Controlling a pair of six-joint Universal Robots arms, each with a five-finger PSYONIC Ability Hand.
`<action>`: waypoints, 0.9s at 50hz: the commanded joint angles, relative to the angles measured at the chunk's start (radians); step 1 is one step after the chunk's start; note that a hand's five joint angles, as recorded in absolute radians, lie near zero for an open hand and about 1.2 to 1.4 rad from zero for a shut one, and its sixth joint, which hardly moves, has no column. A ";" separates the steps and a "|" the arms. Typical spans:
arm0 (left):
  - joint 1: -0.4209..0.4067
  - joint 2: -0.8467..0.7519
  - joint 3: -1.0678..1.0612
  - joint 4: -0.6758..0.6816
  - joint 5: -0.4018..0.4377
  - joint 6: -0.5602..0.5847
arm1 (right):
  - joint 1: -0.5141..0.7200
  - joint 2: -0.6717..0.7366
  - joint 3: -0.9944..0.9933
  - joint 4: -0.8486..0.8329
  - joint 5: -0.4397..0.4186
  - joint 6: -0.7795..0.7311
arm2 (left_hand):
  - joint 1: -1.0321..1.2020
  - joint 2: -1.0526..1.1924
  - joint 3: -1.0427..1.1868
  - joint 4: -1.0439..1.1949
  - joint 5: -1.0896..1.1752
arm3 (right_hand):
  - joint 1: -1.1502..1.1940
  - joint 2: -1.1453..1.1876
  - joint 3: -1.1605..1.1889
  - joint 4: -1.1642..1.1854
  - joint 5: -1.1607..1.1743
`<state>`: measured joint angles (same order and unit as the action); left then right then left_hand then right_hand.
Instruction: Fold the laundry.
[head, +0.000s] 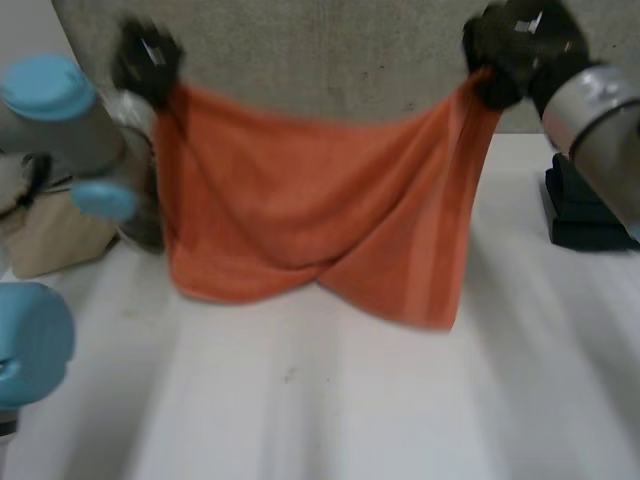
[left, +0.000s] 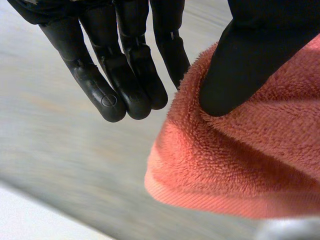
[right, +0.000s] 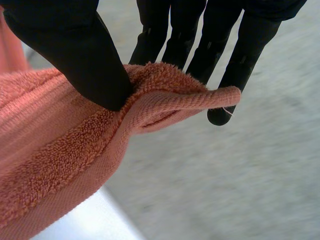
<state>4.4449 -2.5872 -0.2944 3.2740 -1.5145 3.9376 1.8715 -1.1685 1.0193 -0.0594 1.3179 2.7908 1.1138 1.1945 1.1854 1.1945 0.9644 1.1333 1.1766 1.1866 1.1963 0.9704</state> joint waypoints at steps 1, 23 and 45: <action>0.011 0.295 -0.101 0.178 -0.053 -0.257 | -0.018 0.136 -0.269 -0.221 0.084 -0.066 | 0.282 0.202 0.211 0.202 0.257 | 0.263 0.220 0.210 0.200 0.251; 0.047 0.506 -1.023 0.105 -0.065 -0.351 | -0.063 0.154 0.335 -0.295 -0.091 -0.226 | 0.282 0.202 0.211 0.202 0.257 | 0.263 0.220 0.210 0.200 0.251; 0.039 0.596 -1.115 -0.135 -0.039 -0.356 | -0.083 0.083 0.490 -0.024 -0.109 -0.372 | -0.548 -0.629 -0.619 -0.629 -0.573 | -0.468 -0.512 -0.522 -0.531 -0.480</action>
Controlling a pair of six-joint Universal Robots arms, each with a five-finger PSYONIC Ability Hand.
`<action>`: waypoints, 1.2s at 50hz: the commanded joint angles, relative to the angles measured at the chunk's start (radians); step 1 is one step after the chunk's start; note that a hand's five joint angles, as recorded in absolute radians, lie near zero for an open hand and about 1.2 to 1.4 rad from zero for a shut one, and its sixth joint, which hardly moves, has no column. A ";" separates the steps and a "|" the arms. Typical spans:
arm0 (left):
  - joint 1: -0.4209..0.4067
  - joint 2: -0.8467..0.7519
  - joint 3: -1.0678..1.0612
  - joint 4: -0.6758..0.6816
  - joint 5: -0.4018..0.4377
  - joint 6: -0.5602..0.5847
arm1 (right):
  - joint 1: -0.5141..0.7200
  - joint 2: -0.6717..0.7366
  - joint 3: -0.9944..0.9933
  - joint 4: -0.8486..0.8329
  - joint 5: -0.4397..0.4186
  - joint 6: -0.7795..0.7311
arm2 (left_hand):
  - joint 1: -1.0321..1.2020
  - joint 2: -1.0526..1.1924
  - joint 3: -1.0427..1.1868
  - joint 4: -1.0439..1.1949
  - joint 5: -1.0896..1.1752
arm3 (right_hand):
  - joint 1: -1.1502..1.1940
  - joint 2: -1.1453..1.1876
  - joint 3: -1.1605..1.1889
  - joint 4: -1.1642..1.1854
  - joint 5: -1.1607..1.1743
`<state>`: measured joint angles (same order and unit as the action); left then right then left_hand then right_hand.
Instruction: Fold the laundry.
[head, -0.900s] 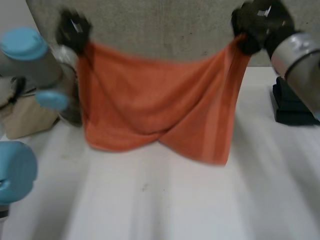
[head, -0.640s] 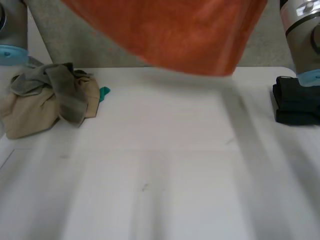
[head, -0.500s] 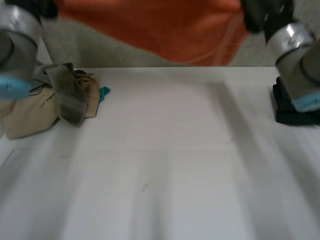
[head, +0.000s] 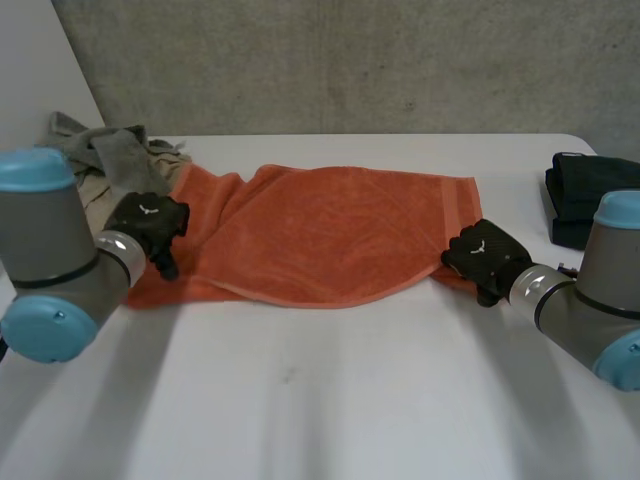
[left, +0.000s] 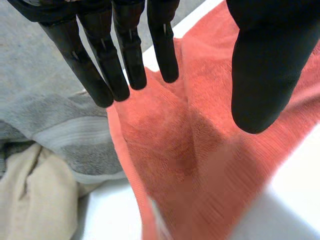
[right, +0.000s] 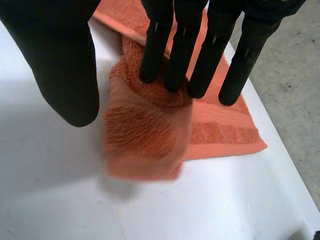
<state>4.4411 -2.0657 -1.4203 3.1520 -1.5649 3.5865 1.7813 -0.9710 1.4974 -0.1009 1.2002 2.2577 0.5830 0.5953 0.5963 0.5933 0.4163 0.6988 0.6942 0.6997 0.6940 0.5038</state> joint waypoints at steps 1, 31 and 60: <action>0.049 0.082 0.012 -0.013 0.012 -0.005 | 0.009 -0.129 0.015 0.023 0.010 0.180 | -0.046 -0.059 -0.060 -0.057 -0.054 | -0.051 -0.047 -0.052 -0.047 -0.031; 0.247 0.128 -0.081 -0.119 0.261 -0.002 | -0.034 0.031 -0.192 0.336 0.185 0.795 | -0.182 -0.194 -0.195 -0.192 -0.189 | -0.269 -0.265 -0.270 -0.264 -0.249; 0.141 0.125 -0.196 -0.027 0.240 -0.018 | 0.113 -0.216 -0.276 0.222 0.185 0.603 | -0.246 -0.259 -0.260 -0.257 -0.254 | 0.697 0.702 0.697 0.702 0.718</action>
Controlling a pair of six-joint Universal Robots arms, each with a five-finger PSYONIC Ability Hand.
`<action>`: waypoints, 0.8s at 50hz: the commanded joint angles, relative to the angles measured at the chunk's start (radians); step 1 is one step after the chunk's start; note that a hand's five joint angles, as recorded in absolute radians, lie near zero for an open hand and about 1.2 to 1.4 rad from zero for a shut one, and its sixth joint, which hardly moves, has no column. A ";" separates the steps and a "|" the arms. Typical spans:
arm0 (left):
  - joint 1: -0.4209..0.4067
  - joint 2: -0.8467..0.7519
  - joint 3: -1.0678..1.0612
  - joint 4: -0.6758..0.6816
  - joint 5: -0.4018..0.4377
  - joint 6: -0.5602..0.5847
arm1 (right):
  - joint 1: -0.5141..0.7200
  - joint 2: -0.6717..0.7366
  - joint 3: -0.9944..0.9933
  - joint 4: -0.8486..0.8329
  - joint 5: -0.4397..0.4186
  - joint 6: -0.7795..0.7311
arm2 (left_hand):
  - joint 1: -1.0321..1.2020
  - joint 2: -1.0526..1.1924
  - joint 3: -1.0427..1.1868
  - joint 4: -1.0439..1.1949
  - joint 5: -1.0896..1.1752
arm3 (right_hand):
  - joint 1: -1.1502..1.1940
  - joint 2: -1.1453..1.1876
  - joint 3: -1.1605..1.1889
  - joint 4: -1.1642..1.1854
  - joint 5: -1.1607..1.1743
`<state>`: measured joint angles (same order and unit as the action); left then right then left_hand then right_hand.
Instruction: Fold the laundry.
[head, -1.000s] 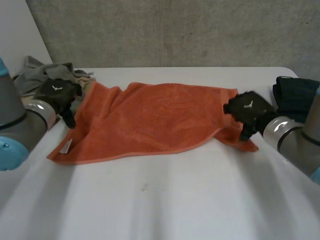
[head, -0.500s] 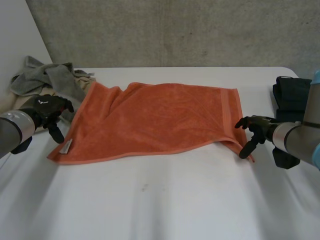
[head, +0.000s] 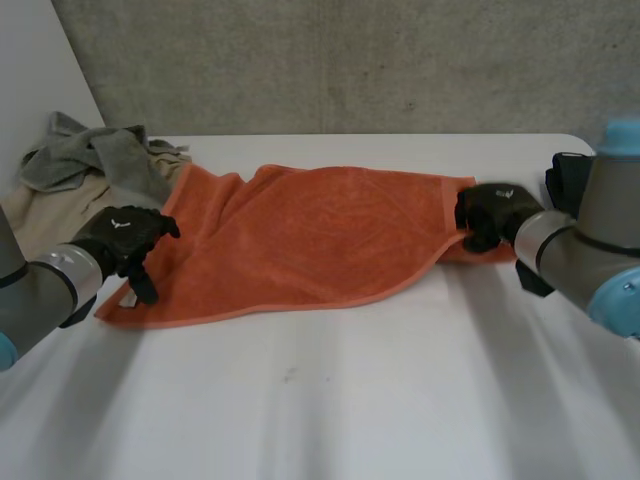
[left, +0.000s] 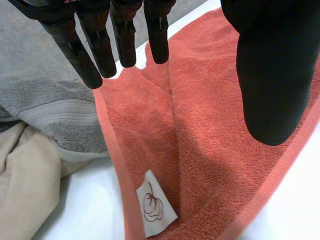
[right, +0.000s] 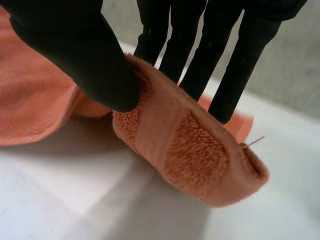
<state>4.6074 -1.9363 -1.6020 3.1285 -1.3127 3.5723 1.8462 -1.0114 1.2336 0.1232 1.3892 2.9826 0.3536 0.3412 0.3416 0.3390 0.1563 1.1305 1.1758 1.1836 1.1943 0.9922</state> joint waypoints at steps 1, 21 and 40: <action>-0.031 -0.007 -0.021 -0.002 -0.019 -0.003 | 0.065 -0.208 -0.029 -0.002 -0.004 -0.126 | -0.020 -0.007 -0.008 -0.005 0.003 | 0.266 0.220 0.213 0.202 0.229; -0.016 -0.112 -0.012 0.088 -0.119 0.122 | 0.077 -0.242 -0.253 0.059 0.033 -0.136 | 0.056 0.069 0.068 0.071 0.079 | 0.266 0.220 0.213 0.202 0.229; -0.004 -0.063 -0.090 0.077 -0.042 0.148 | 0.077 -0.180 -0.232 0.041 0.054 -0.136 | 0.071 0.084 0.083 0.086 0.094 | 0.266 0.220 0.213 0.202 0.229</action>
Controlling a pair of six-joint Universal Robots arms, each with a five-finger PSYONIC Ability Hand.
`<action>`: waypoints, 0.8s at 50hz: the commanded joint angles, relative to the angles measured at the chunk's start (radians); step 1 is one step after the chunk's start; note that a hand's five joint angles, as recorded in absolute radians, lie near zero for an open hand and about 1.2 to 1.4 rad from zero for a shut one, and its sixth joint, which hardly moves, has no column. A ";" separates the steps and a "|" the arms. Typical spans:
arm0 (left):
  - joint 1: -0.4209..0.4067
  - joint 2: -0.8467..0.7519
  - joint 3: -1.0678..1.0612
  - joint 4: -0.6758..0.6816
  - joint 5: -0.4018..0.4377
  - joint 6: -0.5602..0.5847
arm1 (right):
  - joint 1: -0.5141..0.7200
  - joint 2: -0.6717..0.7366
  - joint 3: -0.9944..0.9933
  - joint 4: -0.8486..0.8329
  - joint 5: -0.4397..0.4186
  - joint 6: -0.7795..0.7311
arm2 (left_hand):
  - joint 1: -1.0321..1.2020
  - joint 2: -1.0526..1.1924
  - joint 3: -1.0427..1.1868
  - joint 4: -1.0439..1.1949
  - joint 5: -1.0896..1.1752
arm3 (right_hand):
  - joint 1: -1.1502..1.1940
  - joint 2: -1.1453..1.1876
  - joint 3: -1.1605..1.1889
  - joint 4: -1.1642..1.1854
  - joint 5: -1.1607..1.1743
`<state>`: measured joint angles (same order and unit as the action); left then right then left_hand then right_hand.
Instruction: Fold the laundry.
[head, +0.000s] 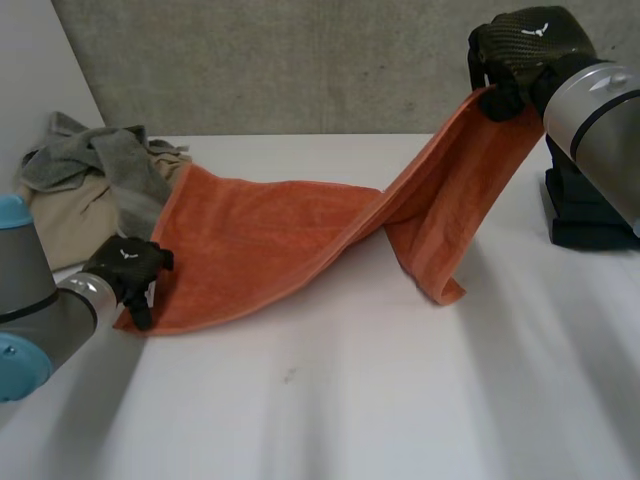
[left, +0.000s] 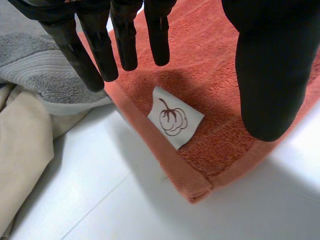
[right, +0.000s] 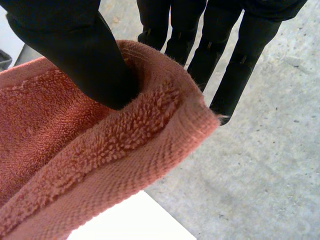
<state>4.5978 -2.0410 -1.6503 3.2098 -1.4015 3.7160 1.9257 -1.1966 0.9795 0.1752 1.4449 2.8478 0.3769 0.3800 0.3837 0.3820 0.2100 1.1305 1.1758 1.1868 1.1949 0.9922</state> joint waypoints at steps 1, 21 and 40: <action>0.004 0.042 -0.045 -0.004 0.048 0.004 | -0.002 0.005 0.024 -0.014 -0.001 -0.001 | 0.045 0.042 0.038 0.040 0.037 | 0.266 0.220 0.209 0.201 0.229; -0.007 -0.056 0.003 0.054 0.012 0.071 | -0.002 -0.004 0.084 -0.042 -0.008 -0.001 | 0.095 0.092 0.088 0.090 0.087 | 0.266 0.220 0.209 0.201 0.229; -0.016 -0.125 0.119 0.122 0.007 0.084 | -0.013 -0.023 0.146 -0.068 -0.017 0.001 | 0.256 0.253 0.249 0.251 0.249 | 0.266 0.220 0.209 0.201 0.229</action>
<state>4.5868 -2.1427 -1.5665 3.3339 -1.3925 3.7998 1.9190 -1.2131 1.1137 0.1114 1.4293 2.8486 0.5163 0.5129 0.5153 0.5198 0.3452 1.1305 1.1758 1.1868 1.1957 0.9922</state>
